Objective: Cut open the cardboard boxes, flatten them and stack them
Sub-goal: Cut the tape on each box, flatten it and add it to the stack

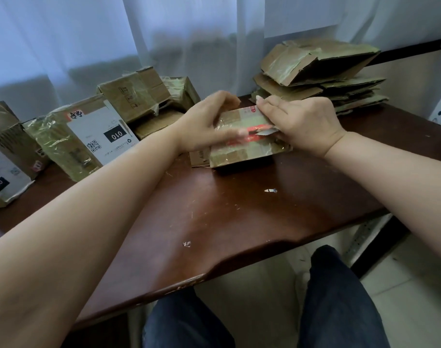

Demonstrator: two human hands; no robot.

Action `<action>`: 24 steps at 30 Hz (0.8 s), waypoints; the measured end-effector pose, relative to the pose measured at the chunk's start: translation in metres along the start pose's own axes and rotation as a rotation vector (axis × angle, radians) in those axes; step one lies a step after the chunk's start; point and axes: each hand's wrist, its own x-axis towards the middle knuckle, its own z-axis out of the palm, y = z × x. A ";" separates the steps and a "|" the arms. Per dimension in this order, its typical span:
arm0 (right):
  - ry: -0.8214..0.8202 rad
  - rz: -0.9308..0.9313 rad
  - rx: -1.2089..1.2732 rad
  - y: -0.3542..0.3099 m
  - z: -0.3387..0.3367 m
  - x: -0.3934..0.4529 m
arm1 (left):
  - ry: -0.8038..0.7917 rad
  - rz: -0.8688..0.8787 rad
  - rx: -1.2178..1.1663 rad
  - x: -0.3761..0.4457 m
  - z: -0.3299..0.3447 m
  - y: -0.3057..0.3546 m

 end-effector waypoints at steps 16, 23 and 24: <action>-0.123 0.228 0.335 -0.034 -0.064 -0.012 | 0.111 -0.022 0.149 -0.054 0.002 0.042; -0.130 0.332 0.472 -0.060 -0.092 -0.014 | 0.208 -0.132 0.137 -0.042 0.004 0.042; -0.218 0.307 0.528 -0.065 -0.089 -0.019 | 0.223 -0.108 0.166 -0.041 0.007 0.043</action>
